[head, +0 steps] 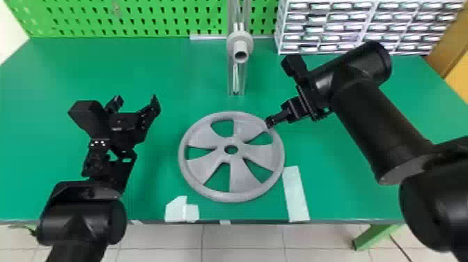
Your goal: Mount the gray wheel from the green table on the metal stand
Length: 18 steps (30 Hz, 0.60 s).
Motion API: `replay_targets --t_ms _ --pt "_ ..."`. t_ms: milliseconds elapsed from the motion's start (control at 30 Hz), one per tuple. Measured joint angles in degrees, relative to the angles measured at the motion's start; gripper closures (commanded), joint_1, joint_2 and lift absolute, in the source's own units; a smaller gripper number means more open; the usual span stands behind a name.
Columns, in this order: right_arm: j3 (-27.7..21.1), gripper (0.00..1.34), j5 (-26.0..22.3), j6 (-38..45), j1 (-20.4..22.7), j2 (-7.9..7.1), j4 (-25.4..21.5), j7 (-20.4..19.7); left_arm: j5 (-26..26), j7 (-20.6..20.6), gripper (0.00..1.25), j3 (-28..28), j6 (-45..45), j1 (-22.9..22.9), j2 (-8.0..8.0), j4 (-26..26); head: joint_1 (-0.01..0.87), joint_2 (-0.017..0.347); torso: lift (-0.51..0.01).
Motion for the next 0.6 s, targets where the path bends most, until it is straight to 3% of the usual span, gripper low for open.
replay_targets --t_ms 600 --pt "1.69 0.08 -1.58 -1.92 -0.53 0.00 1.25 0.00 0.12 0.00 0.30 -0.42 0.00 -0.45 0.24 -0.02 0.868 0.052 -0.093"
